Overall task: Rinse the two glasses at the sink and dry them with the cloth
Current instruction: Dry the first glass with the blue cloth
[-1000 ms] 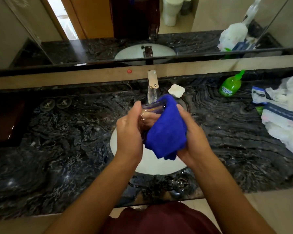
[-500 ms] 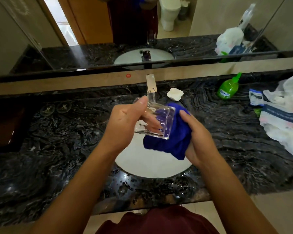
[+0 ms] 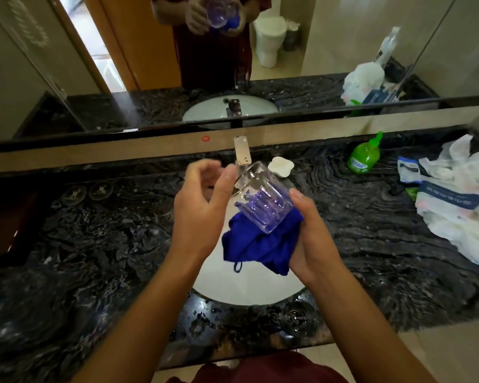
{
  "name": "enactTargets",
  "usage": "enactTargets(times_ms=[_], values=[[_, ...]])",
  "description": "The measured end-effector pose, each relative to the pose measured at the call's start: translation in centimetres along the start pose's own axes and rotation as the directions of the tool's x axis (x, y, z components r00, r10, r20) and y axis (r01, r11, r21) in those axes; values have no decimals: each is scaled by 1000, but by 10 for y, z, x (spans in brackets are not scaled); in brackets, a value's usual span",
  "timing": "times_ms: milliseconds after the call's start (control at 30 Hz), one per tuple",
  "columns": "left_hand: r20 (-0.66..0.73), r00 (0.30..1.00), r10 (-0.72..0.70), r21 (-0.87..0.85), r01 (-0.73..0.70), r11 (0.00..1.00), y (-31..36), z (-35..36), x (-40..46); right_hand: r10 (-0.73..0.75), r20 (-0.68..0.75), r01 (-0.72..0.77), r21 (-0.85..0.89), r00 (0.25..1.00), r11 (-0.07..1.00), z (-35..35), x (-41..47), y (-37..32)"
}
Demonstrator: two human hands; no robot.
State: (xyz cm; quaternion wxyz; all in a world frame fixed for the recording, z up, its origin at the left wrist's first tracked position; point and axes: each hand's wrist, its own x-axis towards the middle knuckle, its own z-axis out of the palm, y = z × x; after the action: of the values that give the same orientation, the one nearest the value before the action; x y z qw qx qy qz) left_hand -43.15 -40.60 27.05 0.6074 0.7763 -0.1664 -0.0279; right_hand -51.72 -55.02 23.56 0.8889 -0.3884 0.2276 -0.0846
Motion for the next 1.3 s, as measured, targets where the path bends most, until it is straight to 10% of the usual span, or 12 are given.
enactTargets(times_ms=[500,967,1300], values=[[215,974,-76,-164,113,980,-10,14,-44,-272,-26,250,-320,962,914,25,-14,8],[38,981,-190,-468,186,864,-12,4,-38,-322,188,371,-565,928,737,23,-38,5],[152,945,-291,-702,310,641,-16,-13,-37,-604,125,549,-590,787,592,40,-20,-47]])
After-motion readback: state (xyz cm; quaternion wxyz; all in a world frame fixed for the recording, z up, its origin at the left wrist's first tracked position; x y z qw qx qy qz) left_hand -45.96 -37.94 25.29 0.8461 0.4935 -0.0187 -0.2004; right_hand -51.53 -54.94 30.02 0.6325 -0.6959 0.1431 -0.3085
